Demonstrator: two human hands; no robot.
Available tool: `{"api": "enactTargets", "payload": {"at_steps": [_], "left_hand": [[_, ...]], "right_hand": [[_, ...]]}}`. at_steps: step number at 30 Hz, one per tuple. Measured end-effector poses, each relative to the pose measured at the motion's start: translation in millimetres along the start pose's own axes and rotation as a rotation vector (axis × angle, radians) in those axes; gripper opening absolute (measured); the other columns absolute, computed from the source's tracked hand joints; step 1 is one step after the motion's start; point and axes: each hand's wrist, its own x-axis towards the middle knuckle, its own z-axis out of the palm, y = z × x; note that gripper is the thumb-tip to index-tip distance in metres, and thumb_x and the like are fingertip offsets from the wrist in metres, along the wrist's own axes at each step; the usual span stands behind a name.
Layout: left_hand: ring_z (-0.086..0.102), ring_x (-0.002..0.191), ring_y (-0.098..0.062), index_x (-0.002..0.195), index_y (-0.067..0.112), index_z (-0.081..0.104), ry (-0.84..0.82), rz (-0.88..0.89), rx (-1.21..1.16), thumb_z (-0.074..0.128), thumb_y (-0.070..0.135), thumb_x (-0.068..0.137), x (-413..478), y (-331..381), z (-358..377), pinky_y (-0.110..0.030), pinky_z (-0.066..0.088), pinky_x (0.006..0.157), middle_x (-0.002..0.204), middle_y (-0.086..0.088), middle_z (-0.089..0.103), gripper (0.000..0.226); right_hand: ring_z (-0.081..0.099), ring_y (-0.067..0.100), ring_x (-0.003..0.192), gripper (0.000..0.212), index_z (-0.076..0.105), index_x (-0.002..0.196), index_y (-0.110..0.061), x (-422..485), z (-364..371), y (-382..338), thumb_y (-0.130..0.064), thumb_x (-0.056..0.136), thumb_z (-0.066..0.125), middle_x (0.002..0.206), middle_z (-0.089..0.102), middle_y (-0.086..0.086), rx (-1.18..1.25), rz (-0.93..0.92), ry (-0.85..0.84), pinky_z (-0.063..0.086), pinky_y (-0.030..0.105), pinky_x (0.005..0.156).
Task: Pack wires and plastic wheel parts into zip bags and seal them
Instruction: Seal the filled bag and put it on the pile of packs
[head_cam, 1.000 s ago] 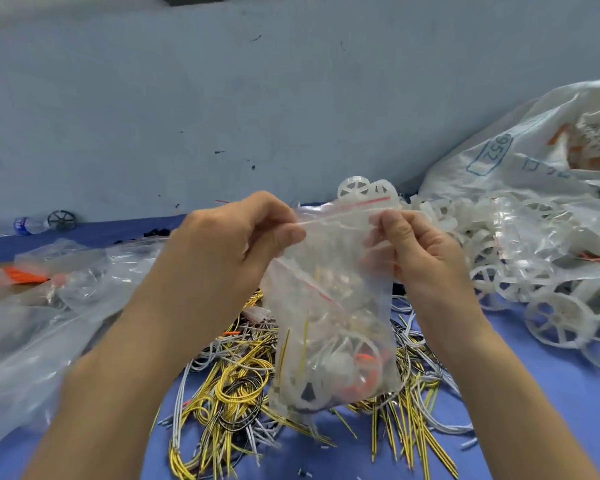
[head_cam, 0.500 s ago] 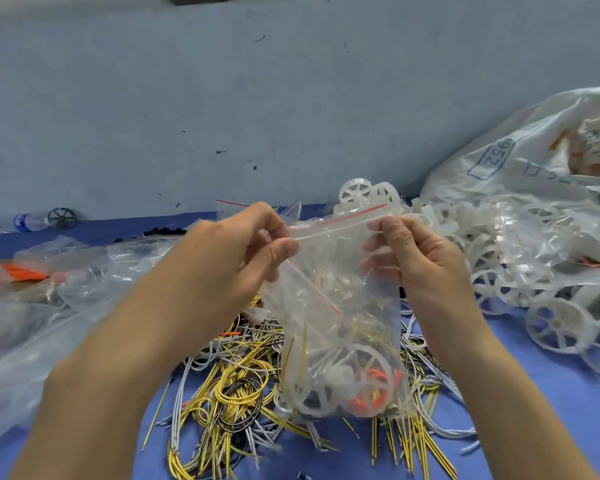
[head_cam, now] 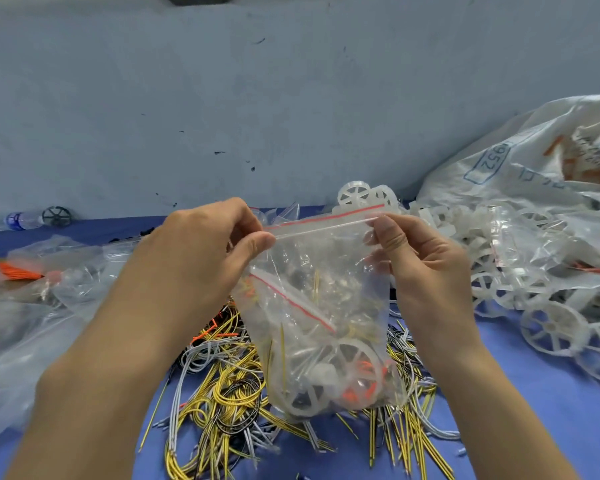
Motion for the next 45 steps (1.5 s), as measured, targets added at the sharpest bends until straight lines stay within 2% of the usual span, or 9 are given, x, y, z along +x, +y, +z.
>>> {"api": "enactTargets", "payload": {"at_steps": [4,7,9,13,17,23,34,40,45], "left_hand": [[0.054,0.091,-0.012,0.093,0.034,0.055,0.007,0.025,0.04,0.055,0.048,0.086,2.9,5.8,5.7,-0.034,0.045,0.082,0.092,0.015,0.055,0.016],[0.049,0.1,0.003,0.109,0.037,0.059,-0.027,0.064,-0.075,0.049,0.057,0.087,3.6,17.1,8.5,-0.005,0.034,0.084,0.105,0.022,0.055,0.032],[0.056,0.094,0.009,0.107,0.036,0.064,-0.078,0.085,-0.185,0.048,0.062,0.085,3.6,26.2,11.0,0.002,0.034,0.077,0.098,0.025,0.064,0.038],[0.062,0.073,0.004,0.092,0.033,0.07,-0.078,0.113,-0.268,0.054,0.053,0.088,5.1,34.2,19.0,-0.015,0.045,0.064,0.074,0.018,0.069,0.026],[0.059,0.065,0.009,0.088,0.032,0.073,-0.021,0.108,-0.299,0.063,0.039,0.09,5.5,34.8,21.9,-0.005,0.037,0.056,0.063,0.022,0.063,0.013],[0.059,0.065,0.004,0.09,0.031,0.076,0.01,0.104,-0.293,0.064,0.046,0.088,3.0,35.6,20.8,-0.007,0.037,0.053,0.061,0.021,0.063,0.019],[0.058,0.066,0.002,0.089,0.031,0.075,0.039,0.077,-0.284,0.063,0.048,0.088,-0.7,38.1,22.9,-0.011,0.038,0.053,0.064,0.019,0.064,0.02],[0.053,0.058,-0.005,0.084,0.029,0.076,-0.018,0.05,-0.306,0.066,0.041,0.088,1.5,34.7,20.1,-0.016,0.037,0.05,0.057,0.013,0.06,0.016],[0.052,0.055,0.005,0.086,0.027,0.075,-0.093,0.033,-0.283,0.065,0.039,0.089,0.1,31.0,17.3,-0.008,0.034,0.049,0.055,0.027,0.056,0.016]], "right_hand": [[0.062,0.005,0.061,0.012,0.074,0.095,-0.019,-3.9,5.6,-0.9,-0.023,0.096,0.063,0.075,0.07,-0.008,-0.087,-0.076,-0.009,0.047,0.016,0.06],[0.064,0.005,0.061,0.011,0.073,0.096,-0.021,-6.1,10.3,-2.7,-0.021,0.097,0.062,0.078,0.07,-0.011,-0.147,-0.136,-0.047,0.046,0.014,0.062],[0.066,0.008,0.065,0.012,0.073,0.096,-0.022,-7.2,13.1,-4.5,-0.021,0.097,0.062,0.083,0.071,-0.011,-0.177,-0.173,-0.084,0.047,0.016,0.064],[0.065,0.007,0.07,0.013,0.074,0.097,-0.019,-7.7,16.0,-6.5,-0.018,0.097,0.062,0.09,0.074,-0.009,-0.182,-0.197,-0.128,0.049,0.018,0.066],[0.065,0.006,0.069,0.012,0.075,0.097,-0.019,-7.6,15.6,-7.9,-0.018,0.097,0.062,0.088,0.074,-0.011,-0.134,-0.172,-0.144,0.05,0.02,0.065],[0.065,0.006,0.074,0.014,0.073,0.092,-0.025,-11.1,19.5,-10.9,-0.02,0.096,0.062,0.087,0.075,-0.01,0.003,-0.09,-0.224,0.053,0.02,0.067],[0.059,0.005,0.062,0.012,0.074,0.09,-0.028,-15.4,23.0,-12.1,-0.024,0.096,0.064,0.076,0.071,-0.009,-0.067,-0.123,-0.126,0.049,0.018,0.062],[0.056,0.001,0.057,0.015,0.073,0.086,-0.024,-12.3,20.8,-11.4,-0.014,0.094,0.065,0.068,0.067,-0.014,-0.033,-0.123,-0.055,0.044,0.011,0.059],[0.054,0.002,0.057,0.017,0.073,0.083,-0.025,-8.1,15.5,-7.7,-0.013,0.093,0.066,0.065,0.064,-0.012,-0.042,-0.104,0.008,0.046,0.016,0.059]]}}
